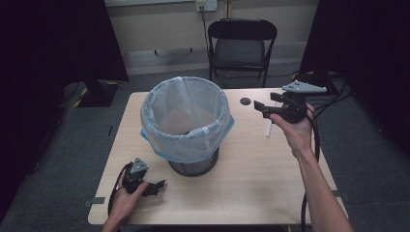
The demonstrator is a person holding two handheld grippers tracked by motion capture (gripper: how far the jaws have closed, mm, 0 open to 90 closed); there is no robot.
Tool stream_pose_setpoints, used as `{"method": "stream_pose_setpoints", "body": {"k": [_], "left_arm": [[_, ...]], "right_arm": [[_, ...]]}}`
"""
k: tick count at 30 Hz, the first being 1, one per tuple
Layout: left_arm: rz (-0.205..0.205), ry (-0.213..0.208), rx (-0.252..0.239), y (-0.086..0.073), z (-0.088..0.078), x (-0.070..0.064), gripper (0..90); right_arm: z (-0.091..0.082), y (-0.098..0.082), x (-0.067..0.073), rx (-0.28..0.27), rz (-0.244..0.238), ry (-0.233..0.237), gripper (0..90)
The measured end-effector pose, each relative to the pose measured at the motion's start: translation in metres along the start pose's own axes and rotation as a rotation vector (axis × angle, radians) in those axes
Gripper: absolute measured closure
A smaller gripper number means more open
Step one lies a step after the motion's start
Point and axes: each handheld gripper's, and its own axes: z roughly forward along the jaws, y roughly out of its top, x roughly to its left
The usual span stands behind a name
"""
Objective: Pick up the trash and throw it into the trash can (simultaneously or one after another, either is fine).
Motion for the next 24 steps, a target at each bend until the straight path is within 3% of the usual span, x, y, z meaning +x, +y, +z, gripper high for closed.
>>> {"method": "stream_pose_setpoints", "body": {"k": [13,24], "left_arm": [[0.0,0.001,0.002,0.0,0.0,0.0,0.4],[0.0,-0.001,0.0,0.0,0.0,0.0,0.4]], "right_arm": [[0.012,-0.044,-0.017,0.079,0.045,-0.04,31.0],[0.03,-0.072,-0.028,0.155,0.037,-0.1,31.3]]}}
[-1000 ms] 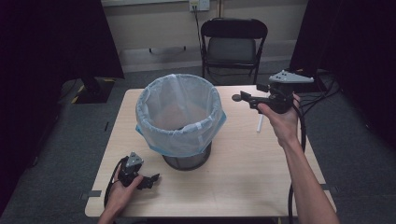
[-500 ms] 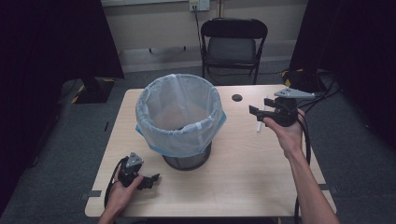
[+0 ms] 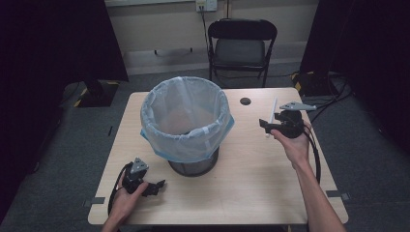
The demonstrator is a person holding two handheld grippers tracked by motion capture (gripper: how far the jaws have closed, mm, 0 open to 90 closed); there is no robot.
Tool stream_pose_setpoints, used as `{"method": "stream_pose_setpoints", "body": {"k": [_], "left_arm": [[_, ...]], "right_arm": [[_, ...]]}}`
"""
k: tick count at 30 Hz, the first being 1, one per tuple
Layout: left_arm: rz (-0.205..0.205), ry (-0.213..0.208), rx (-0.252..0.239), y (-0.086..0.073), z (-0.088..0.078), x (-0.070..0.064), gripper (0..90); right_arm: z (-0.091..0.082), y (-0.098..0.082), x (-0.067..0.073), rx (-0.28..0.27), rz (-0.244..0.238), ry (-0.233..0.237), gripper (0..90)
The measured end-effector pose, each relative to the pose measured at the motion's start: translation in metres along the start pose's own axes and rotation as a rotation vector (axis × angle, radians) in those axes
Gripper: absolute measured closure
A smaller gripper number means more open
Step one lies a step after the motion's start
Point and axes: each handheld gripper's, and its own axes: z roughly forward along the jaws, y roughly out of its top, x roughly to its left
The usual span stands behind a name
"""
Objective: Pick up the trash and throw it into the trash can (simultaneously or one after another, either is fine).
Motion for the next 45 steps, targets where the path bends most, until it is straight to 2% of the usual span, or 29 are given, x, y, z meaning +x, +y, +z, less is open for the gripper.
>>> {"method": "stream_pose_setpoints", "body": {"k": [4,8,11,15,18,29,37,40,45], "left_arm": [[0.0,0.001,0.002,0.0,0.0,0.0,0.4],[0.0,-0.001,0.0,0.0,0.0,0.0,0.3],[0.0,0.0,0.001,0.0,0.0,0.0,0.4],[0.001,0.004,0.004,0.0,0.0,0.0,0.4],[0.001,0.005,0.005,0.0,0.0,0.0,0.3],[0.004,0.003,0.004,0.0,0.0,0.0,0.4],[0.003,0.002,0.002,0.0,0.0,0.0,0.4],[0.003,0.002,0.002,0.0,0.0,0.0,0.4],[0.001,0.003,0.002,0.0,0.0,0.0,0.4]], "right_arm": [[0.016,-0.014,-0.008,0.051,0.009,-0.039,34.9],[0.027,-0.022,-0.013,0.077,0.019,-0.047,34.9],[0.039,-0.028,-0.017,0.121,0.012,-0.065,34.9],[0.05,-0.035,-0.024,0.137,0.028,-0.076,36.2],[0.061,-0.043,-0.032,0.166,0.051,-0.106,41.6],[0.087,-0.058,-0.042,0.22,0.091,-0.147,52.3],[0.096,-0.061,-0.04,0.218,0.09,-0.188,58.2],[0.097,-0.061,-0.039,0.219,0.071,-0.208,65.5],[0.096,-0.061,-0.038,0.225,0.054,-0.189,77.7]]}}
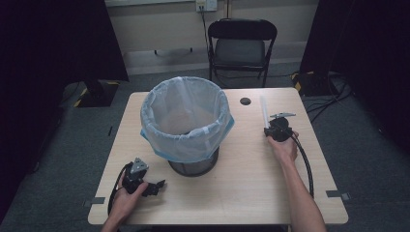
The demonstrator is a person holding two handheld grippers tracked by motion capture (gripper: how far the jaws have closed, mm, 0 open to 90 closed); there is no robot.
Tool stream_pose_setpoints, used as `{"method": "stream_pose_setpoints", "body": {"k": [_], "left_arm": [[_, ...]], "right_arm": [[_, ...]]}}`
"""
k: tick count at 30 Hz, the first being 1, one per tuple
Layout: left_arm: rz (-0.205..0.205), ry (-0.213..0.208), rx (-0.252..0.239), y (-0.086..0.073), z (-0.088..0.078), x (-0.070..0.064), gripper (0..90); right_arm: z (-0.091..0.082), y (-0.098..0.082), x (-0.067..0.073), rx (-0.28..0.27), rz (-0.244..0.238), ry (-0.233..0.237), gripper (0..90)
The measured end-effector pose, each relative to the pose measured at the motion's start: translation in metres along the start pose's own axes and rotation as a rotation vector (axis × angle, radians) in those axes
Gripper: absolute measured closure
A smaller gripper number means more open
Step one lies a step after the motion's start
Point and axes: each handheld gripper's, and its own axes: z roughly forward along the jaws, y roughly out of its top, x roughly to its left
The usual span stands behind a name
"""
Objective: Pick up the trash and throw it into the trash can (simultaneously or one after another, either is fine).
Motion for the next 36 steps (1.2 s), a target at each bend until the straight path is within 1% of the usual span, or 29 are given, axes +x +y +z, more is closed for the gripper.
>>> {"method": "stream_pose_setpoints", "body": {"k": [5,10,14,16,18,23,24,27,30,32,33,36], "left_arm": [[-0.001,-0.001,0.0,0.0,0.0,0.0,0.4],[-0.001,-0.001,0.0,0.0,0.0,0.0,0.4],[0.0,0.002,0.003,0.0,0.0,0.0,0.4],[0.0,0.0,0.001,0.0,0.0,0.0,0.4],[0.0,-0.001,0.001,0.0,0.0,0.0,0.4],[-0.001,-0.002,-0.002,0.0,0.0,0.0,0.4],[-0.001,-0.001,0.0,0.0,0.0,0.0,0.4],[0.0,-0.003,-0.002,0.0,0.0,0.0,0.4],[-0.001,-0.002,-0.002,0.0,0.0,0.0,0.4],[-0.001,-0.002,-0.002,0.0,0.0,0.0,0.4],[-0.001,-0.002,-0.002,0.0,0.0,0.0,0.4],[-0.001,-0.002,-0.002,0.0,0.0,0.0,0.4]], "right_arm": [[-0.002,-0.001,0.0,0.009,0.002,0.012,79.5],[-0.007,-0.002,-0.001,0.03,-0.01,0.03,79.7],[-0.008,-0.003,-0.001,0.033,-0.002,0.032,79.8],[-0.008,-0.004,-0.001,0.031,0.001,0.033,79.9],[-0.009,-0.005,-0.001,0.026,0.03,0.045,80.1],[-0.011,-0.006,0.001,0.015,0.046,0.058,80.2],[-0.013,-0.006,0.001,0.01,0.051,0.068,80.2],[-0.016,-0.006,0.002,0.005,0.047,0.075,80.3],[-0.021,-0.005,0.003,-0.012,0.051,0.085,80.3],[-0.023,-0.005,0.004,-0.012,0.058,0.085,80.3],[-0.025,-0.005,0.004,-0.02,0.061,0.094,80.3],[-0.029,-0.005,0.005,-0.028,0.066,0.101,80.4]]}}
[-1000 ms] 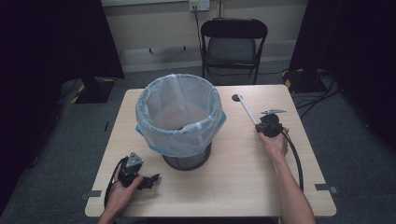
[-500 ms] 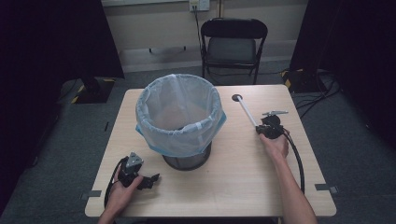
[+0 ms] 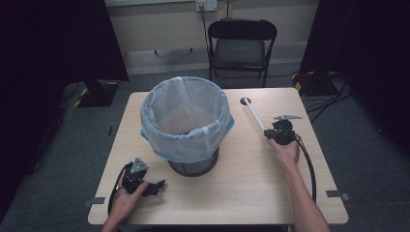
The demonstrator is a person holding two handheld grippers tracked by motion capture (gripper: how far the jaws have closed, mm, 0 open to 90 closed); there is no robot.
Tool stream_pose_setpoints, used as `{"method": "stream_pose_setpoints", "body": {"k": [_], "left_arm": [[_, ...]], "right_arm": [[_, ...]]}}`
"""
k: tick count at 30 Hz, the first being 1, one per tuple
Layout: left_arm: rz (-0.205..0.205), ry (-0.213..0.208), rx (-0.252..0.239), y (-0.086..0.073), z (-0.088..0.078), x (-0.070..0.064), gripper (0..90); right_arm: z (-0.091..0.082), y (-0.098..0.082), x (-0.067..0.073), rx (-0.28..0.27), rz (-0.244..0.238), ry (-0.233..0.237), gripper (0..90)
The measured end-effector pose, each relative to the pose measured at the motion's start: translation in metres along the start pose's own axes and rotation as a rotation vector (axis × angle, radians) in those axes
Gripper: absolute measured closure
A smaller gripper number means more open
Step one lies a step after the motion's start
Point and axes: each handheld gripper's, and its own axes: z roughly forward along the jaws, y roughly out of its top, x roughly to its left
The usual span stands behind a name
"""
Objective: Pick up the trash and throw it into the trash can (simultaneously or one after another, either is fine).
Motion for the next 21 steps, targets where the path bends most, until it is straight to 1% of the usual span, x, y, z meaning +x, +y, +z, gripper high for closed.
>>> {"method": "stream_pose_setpoints", "body": {"k": [6,9,11,12,15,17,21], "left_arm": [[-0.003,0.001,-0.002,0.0,0.0,0.0,0.4],[-0.003,0.0,-0.002,0.0,0.0,0.0,0.4],[-0.003,0.0,-0.002,0.0,0.0,0.0,0.4],[-0.003,0.0,-0.002,0.0,0.0,0.0,0.4],[-0.003,0.0,-0.002,0.0,0.0,0.0,0.4],[-0.003,0.001,0.0,0.0,0.0,0.0,0.3],[-0.003,0.001,0.0,0.0,0.0,0.0,0.3]], "right_arm": [[-0.009,0.0,0.002,-0.037,0.006,0.027,80.3],[-0.015,-0.001,0.004,-0.057,-0.006,0.039,80.3],[-0.022,0.0,0.005,-0.082,-0.008,0.053,80.3],[-0.022,0.0,0.005,-0.082,-0.008,0.053,80.3],[-0.029,0.0,0.004,-0.113,0.01,0.08,80.3],[-0.033,0.002,0.005,-0.129,0.012,0.089,80.3],[-0.041,0.008,0.009,-0.156,-0.004,0.106,80.3]]}}
